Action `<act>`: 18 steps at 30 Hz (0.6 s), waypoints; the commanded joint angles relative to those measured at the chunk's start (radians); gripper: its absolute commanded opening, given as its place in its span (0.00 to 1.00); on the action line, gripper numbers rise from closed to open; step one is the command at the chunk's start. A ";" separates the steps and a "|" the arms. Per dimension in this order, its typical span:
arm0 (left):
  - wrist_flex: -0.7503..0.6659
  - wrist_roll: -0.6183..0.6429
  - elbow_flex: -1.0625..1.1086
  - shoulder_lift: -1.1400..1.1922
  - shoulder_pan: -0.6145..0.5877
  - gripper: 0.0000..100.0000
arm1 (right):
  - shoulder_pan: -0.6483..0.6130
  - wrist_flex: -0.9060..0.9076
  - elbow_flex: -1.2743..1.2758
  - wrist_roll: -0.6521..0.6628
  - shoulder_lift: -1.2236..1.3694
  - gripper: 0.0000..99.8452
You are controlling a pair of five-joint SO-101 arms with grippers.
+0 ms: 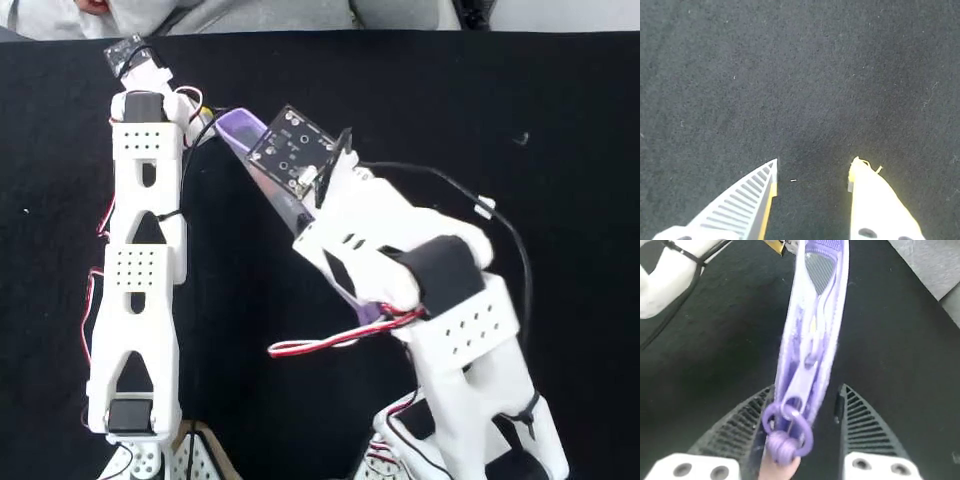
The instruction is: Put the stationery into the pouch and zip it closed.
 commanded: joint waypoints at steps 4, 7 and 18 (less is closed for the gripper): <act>-0.012 -0.008 -0.045 -0.014 -0.008 0.23 | -0.005 0.195 -0.170 0.011 -0.018 0.18; -0.012 -0.008 -0.045 -0.014 -0.010 0.23 | -0.003 0.258 -0.163 0.011 -0.018 0.18; -0.011 -0.008 -0.045 -0.014 -0.012 0.23 | 0.249 0.272 0.022 0.210 -0.082 0.18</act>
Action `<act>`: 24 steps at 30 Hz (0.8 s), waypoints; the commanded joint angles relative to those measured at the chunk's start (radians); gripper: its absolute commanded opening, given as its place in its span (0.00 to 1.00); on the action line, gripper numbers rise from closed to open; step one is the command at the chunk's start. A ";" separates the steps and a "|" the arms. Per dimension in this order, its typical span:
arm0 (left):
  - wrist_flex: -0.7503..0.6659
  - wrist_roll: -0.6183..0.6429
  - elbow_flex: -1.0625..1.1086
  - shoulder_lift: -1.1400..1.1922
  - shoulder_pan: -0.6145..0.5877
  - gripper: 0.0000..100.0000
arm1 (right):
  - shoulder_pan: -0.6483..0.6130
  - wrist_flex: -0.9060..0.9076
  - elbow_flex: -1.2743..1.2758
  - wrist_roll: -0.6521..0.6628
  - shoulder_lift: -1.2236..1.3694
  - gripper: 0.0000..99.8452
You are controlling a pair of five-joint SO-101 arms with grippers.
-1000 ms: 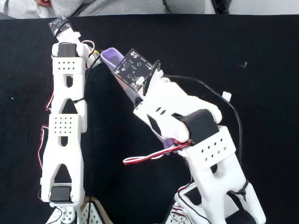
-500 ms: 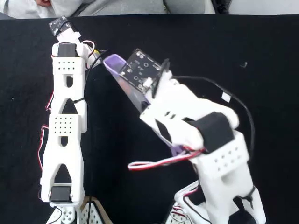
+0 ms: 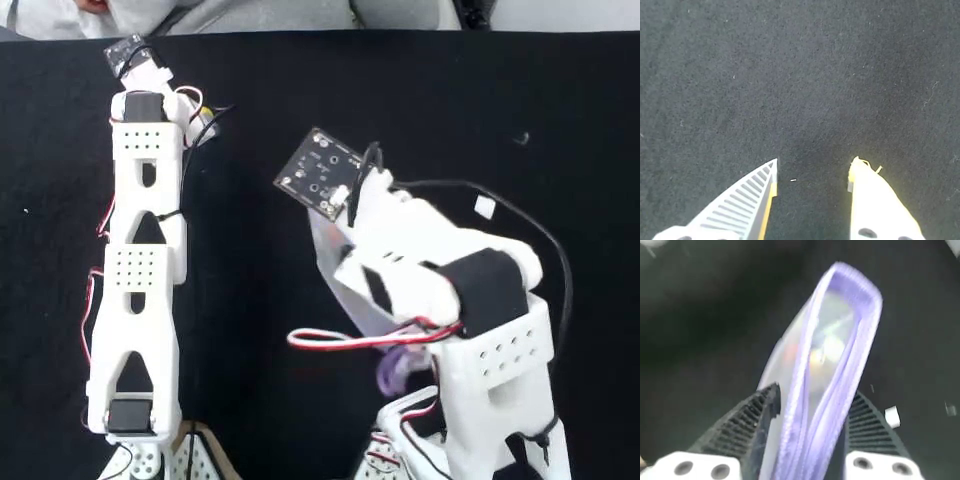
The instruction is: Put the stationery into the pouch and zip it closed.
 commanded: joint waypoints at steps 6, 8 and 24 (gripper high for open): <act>-0.012 -0.008 -0.045 -0.014 -0.010 0.23 | 0.218 0.031 0.163 0.175 -0.074 0.18; -0.012 -0.008 -0.045 -0.014 -0.010 0.23 | 0.232 0.032 0.209 0.201 -0.094 0.18; -0.012 -0.008 -0.045 -0.014 -0.012 0.23 | 0.226 0.012 0.397 0.164 -0.062 0.02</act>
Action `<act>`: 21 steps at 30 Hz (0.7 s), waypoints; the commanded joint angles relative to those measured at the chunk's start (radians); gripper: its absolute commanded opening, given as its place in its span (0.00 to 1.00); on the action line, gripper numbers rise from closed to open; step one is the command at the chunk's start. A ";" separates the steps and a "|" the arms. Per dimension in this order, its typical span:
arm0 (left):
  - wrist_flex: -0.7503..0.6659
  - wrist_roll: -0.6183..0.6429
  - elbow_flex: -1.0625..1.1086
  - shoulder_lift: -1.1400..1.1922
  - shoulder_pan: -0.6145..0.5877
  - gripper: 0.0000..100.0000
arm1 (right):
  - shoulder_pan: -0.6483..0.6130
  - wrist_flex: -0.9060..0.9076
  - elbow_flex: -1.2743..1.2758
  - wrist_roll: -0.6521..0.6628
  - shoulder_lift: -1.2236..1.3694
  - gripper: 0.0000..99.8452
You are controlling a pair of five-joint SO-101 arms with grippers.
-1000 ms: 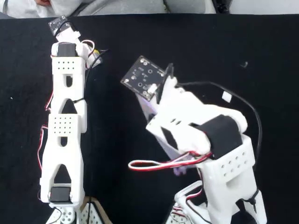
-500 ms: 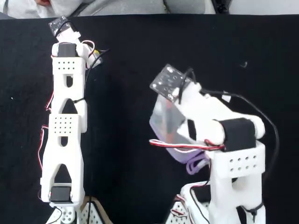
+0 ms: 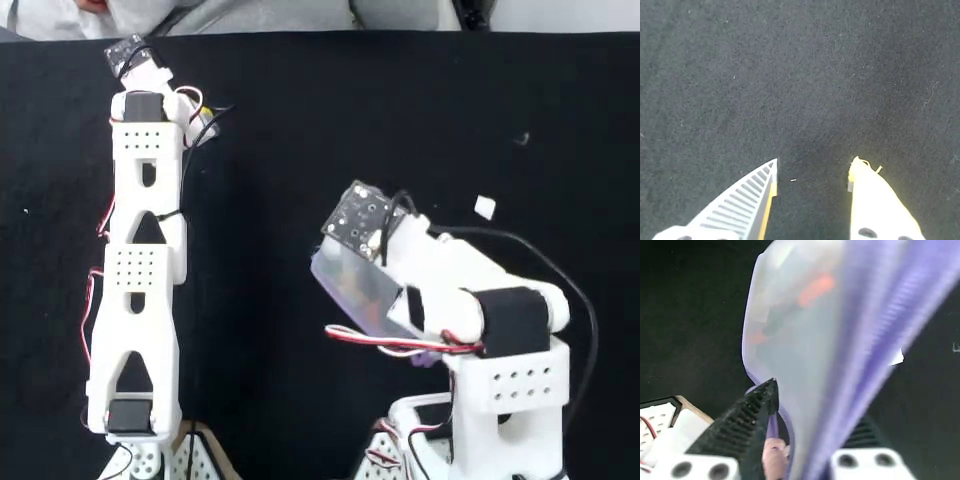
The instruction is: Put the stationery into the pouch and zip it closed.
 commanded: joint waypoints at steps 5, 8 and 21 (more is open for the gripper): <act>-0.012 -0.008 -0.045 -0.014 -0.013 0.23 | 0.002 -0.075 -0.096 -0.281 0.194 0.01; -0.012 -0.008 -0.045 -0.014 -0.022 0.23 | 0.000 -0.140 -0.200 -0.384 0.259 0.01; -0.014 -0.005 -0.045 -0.014 -0.045 0.23 | -0.172 -0.331 -0.605 -0.606 0.556 0.01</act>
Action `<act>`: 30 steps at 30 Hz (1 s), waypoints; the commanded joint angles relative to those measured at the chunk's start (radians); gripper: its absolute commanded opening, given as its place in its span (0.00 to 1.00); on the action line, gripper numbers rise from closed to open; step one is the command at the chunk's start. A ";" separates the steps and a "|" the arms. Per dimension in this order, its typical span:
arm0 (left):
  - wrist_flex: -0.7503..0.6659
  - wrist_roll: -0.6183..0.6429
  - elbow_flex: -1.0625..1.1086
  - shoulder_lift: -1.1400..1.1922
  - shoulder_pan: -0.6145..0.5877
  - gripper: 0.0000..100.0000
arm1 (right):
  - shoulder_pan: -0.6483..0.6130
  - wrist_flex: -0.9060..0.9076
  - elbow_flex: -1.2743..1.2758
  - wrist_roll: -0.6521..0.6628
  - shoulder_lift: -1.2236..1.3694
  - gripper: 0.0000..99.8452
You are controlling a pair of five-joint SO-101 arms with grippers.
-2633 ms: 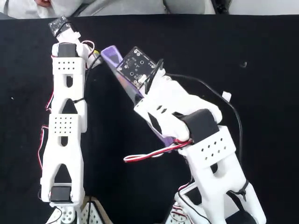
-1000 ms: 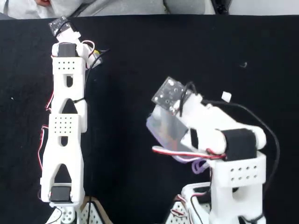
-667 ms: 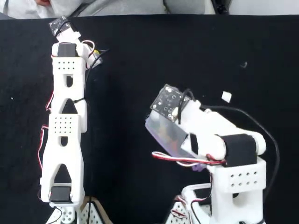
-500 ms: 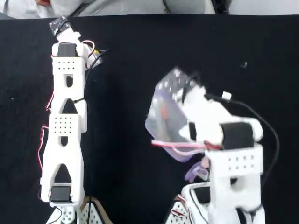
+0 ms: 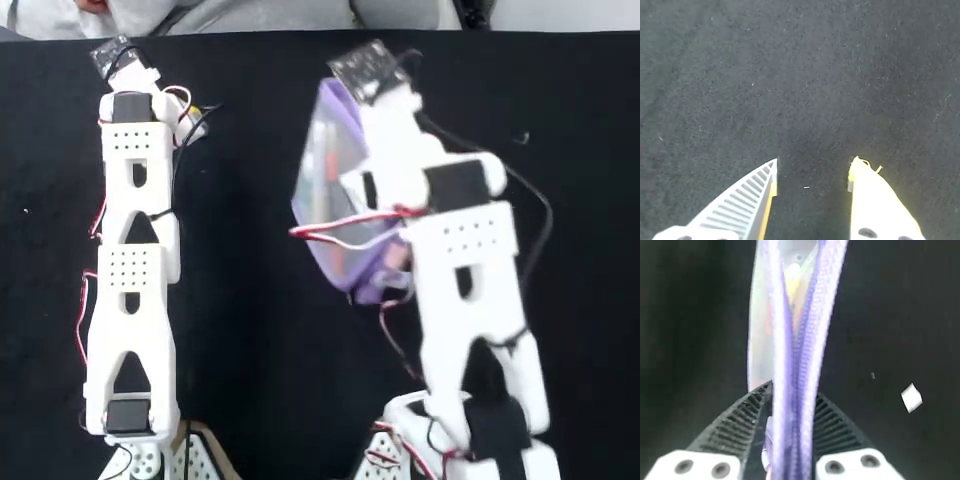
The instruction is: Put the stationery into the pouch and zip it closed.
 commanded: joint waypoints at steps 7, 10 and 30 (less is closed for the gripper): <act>-0.014 -0.008 -0.045 -0.014 -0.008 0.23 | -0.072 -0.041 -0.343 -0.071 0.306 0.01; -0.014 -0.008 -0.045 -0.014 -0.008 0.23 | -0.068 0.005 -0.387 -0.064 0.415 0.01; -0.032 -0.008 -0.045 -0.014 -0.010 0.23 | -0.092 0.315 -0.564 0.023 0.344 0.20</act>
